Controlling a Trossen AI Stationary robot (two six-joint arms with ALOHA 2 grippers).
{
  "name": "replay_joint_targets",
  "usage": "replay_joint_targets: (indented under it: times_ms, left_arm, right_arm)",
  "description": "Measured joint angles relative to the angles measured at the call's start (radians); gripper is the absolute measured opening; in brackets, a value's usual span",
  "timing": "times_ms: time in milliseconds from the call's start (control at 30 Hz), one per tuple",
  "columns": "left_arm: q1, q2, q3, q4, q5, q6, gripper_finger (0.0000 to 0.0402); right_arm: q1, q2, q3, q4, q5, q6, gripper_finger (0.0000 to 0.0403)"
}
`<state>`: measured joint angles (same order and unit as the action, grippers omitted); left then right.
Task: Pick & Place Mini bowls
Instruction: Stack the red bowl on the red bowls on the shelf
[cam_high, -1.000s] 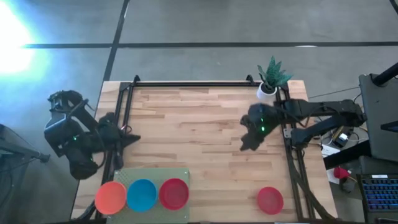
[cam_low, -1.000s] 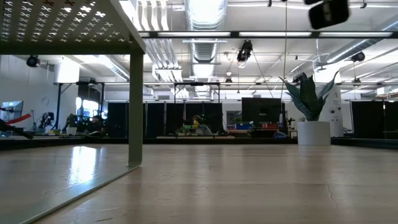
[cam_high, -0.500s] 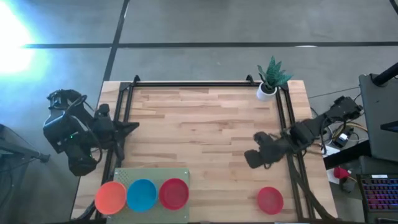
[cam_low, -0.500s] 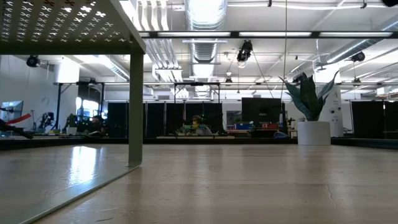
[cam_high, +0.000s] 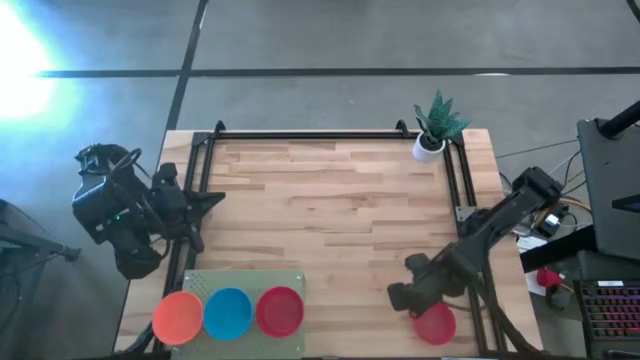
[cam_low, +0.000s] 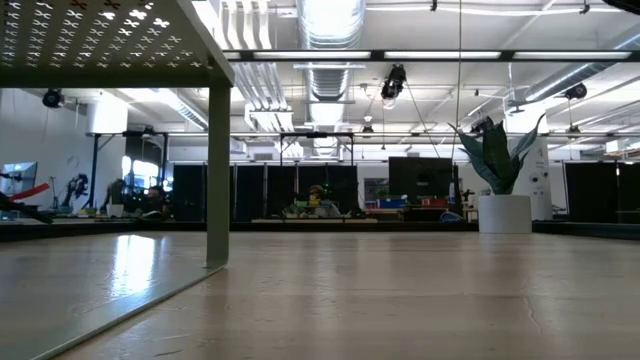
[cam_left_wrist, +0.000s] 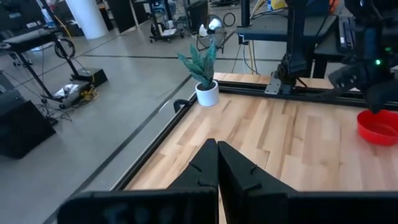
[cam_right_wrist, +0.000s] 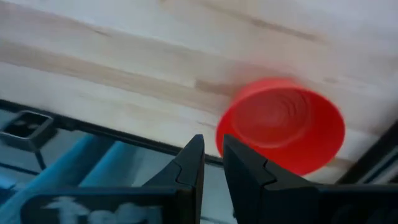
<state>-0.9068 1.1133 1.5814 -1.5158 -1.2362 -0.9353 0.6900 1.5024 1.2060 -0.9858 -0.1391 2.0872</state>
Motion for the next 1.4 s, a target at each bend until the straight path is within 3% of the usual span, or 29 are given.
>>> replay_joint_targets:
  times_ms: [667,1400]
  left_arm:
    - [0.0,-0.004,0.0,0.0,0.045,0.044,0.0]
    - [0.0,-0.005,0.0,-0.001,0.06,0.071,0.0]
  right_arm:
    - [0.027,0.217,0.0,0.144,-0.197,0.122,0.0056]
    - [0.03,0.33,0.0,0.192,-0.197,0.094,0.0056]
